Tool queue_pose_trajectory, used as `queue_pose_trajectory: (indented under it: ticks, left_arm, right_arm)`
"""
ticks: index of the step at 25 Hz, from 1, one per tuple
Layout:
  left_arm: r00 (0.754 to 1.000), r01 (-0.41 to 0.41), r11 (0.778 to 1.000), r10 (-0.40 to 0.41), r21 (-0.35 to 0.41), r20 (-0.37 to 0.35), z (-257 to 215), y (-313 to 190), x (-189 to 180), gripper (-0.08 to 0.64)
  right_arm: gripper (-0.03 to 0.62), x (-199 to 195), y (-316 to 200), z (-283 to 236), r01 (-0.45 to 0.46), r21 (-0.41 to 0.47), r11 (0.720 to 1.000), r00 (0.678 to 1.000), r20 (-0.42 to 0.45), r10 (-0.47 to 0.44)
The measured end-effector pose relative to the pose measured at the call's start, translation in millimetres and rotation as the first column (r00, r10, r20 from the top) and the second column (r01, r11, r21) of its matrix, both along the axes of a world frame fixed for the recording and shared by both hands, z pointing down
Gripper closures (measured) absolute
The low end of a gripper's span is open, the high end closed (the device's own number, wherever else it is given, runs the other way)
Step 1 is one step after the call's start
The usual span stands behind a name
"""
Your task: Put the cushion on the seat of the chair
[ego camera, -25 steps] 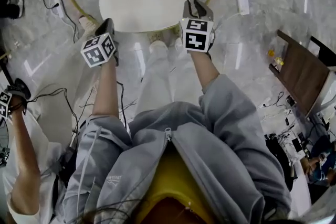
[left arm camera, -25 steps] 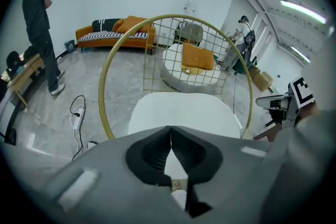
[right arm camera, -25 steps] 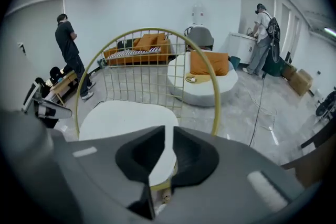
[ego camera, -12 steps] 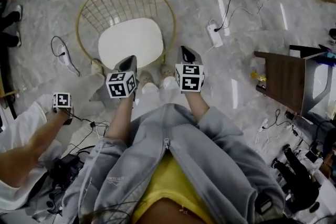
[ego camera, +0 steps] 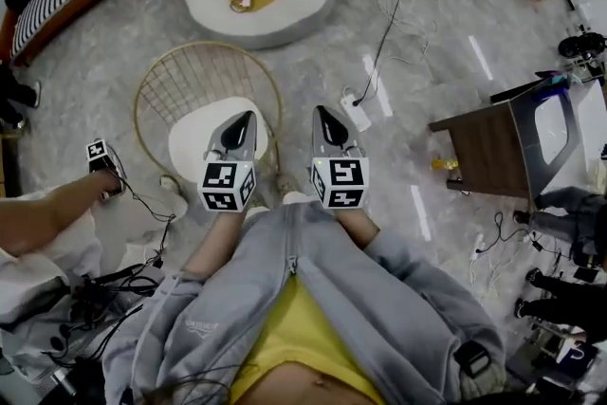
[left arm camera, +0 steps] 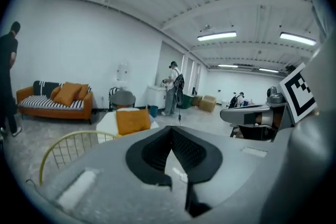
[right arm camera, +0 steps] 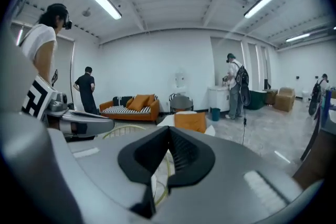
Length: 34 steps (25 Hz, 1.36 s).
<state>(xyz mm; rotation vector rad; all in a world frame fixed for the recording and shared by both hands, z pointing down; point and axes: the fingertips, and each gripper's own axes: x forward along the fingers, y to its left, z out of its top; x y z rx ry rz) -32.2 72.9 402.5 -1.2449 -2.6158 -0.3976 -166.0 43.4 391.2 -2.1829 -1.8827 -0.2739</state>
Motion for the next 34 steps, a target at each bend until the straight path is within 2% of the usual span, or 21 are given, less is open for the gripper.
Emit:
queue_pose_trajectory:
  ticks: [4, 6, 10, 16, 22, 28, 34]
  left_arm:
    - [1.0, -0.004, 0.985, 0.009, -0.174, 0.03, -82.2, -17.0, -26.7, 0.554]
    - [0.999, -0.003, 0.971, 0.013, -0.238, 0.041, -114.8, -10.2, -26.2, 0.554]
    - [0.998, -0.006, 0.948, 0.023, -0.32, 0.05, -157.4, 5.1, -16.1, 0.554]
    - [0.998, 0.046, 0.943, -0.031, -0.329, 0.053, -151.1, -32.2, -27.3, 0.554]
    - [0.996, 0.086, 0.93, -0.073, -0.357, 0.051, -173.3, -13.1, -8.5, 0.554]
    - [0.992, 0.126, 0.92, -0.11, -0.37, 0.063, -167.7, -23.6, -19.0, 0.554]
    - [0.988, 0.153, 0.916, -0.136, -0.371, 0.071, -169.2, -8.0, -15.8, 0.554]
  right_arm:
    - [0.593, -27.2, -23.7, -78.8, -0.021, -0.173, 0.985, 1.0, 0.01, 0.023]
    - [0.592, -25.9, -18.0, -110.9, -0.024, -0.24, 0.97, 1.0, 0.013, 0.028]
    - [0.593, -8.5, -0.8, -149.7, 0.005, -0.302, 0.953, 1.0, 0.019, 0.0]
    - [0.593, -31.5, -38.2, -134.4, 0.014, -0.299, 0.954, 1.0, -0.005, -0.017]
    - [0.592, -25.3, -15.7, -159.6, 0.042, -0.341, 0.939, 0.999, 0.001, -0.044]
    - [0.594, -32.3, -17.4, -151.9, 0.102, -0.348, 0.932, 0.994, 0.009, -0.105]
    - [0.593, -37.4, 4.6, -153.9, 0.109, -0.346, 0.932, 0.993, 0.0, -0.116]
